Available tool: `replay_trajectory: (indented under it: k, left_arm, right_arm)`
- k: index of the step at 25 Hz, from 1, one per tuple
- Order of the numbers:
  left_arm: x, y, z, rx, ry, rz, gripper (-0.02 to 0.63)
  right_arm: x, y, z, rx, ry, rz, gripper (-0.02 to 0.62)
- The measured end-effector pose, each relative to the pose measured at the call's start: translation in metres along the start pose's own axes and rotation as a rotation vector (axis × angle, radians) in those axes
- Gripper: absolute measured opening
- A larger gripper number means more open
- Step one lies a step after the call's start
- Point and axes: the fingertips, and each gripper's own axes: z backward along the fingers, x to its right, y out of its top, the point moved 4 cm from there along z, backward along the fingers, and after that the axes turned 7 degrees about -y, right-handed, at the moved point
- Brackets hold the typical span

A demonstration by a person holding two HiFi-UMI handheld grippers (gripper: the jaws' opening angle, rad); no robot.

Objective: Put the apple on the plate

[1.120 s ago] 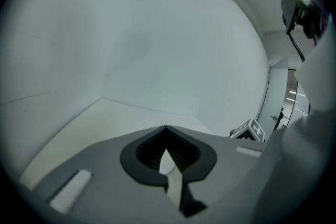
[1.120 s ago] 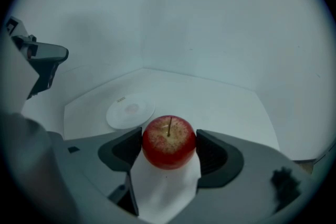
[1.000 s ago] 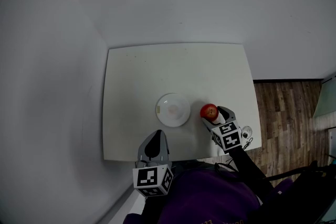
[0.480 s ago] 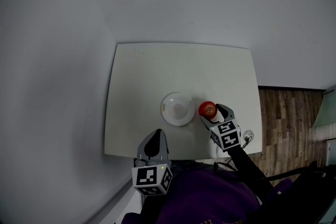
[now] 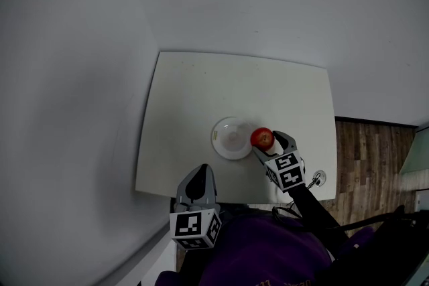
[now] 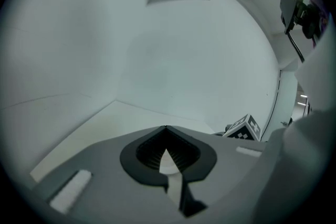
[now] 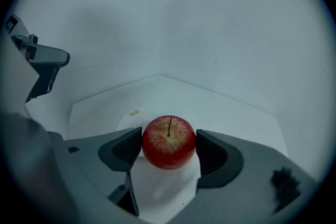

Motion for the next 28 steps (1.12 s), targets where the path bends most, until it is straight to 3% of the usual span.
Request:
replay_trajectory:
  k: [28]
  left_arm:
    - [-0.025,0.001,0.028,0.032,0.100,0.027,0.005]
  right_arm:
    - [-0.054,0.024,-0.029,0.002,0.144,0.111,0.322]
